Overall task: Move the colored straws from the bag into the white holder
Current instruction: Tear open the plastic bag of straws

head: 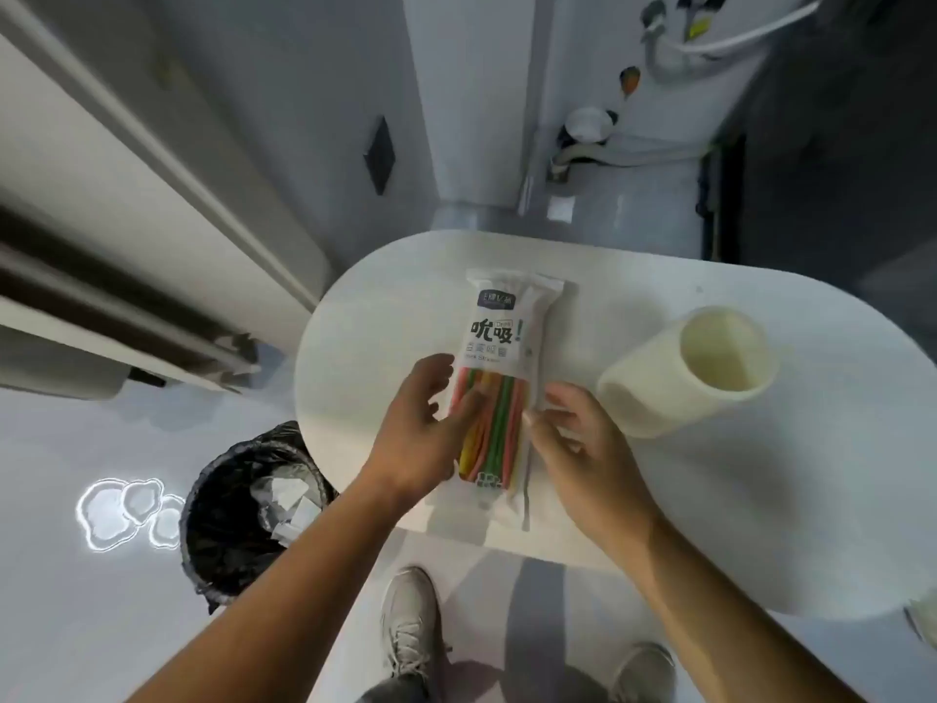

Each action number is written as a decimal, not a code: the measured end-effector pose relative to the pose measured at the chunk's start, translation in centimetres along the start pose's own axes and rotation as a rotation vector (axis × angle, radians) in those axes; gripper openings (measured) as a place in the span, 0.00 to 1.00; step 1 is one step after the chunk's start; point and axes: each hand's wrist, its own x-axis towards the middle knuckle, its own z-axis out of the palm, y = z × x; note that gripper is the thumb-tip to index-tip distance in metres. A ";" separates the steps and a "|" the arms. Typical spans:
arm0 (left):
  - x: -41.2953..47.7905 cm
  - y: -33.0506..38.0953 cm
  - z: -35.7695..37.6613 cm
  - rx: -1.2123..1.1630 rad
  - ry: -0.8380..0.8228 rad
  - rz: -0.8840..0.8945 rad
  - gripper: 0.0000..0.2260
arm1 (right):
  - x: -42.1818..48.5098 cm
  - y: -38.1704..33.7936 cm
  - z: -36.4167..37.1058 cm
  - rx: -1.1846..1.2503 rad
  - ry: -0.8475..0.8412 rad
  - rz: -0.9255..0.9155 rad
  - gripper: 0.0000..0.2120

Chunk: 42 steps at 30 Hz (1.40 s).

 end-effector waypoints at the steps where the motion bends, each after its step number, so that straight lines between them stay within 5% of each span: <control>1: 0.9 -0.6 0.4 0.021 0.020 0.038 0.27 | 0.6 0.3 0.5 0.020 0.000 -0.007 0.07; 9: 7.2 -4.4 2.2 0.093 0.113 0.120 0.29 | 6.0 4.9 2.4 0.171 0.057 -0.110 0.20; 13: 8.6 -4.9 2.5 -0.014 0.130 0.135 0.31 | 7.5 5.5 2.7 0.226 0.063 -0.172 0.08; 17: 9.0 -4.9 2.8 -0.097 0.093 0.144 0.29 | 8.0 6.1 2.6 0.282 0.082 -0.233 0.07; 20: 8.6 -4.6 3.0 -0.138 0.070 0.166 0.32 | 8.3 6.3 2.4 0.262 0.062 -0.230 0.32; 23: 8.0 -3.8 3.2 -0.165 0.085 0.232 0.30 | 8.1 5.5 2.4 0.247 0.049 -0.262 0.44; 25: 7.0 -3.2 3.0 -0.203 0.102 0.305 0.28 | 7.4 4.9 2.3 0.258 0.043 -0.299 0.42; 29: 4.1 -2.2 2.5 -0.240 0.077 0.460 0.31 | 5.7 3.2 1.6 0.297 -0.023 -0.389 0.22; 37: -4.2 0.0 2.1 -0.338 0.080 0.586 0.26 | -2.1 -1.9 0.3 0.387 -0.064 -0.439 0.24; 40: -6.6 0.3 2.6 -0.300 0.083 0.585 0.11 | -4.2 -2.6 -0.2 0.459 -0.080 -0.357 0.28; 42: -7.8 0.7 2.9 -0.218 0.135 0.571 0.21 | -5.5 -2.8 -0.8 0.536 -0.099 -0.331 0.32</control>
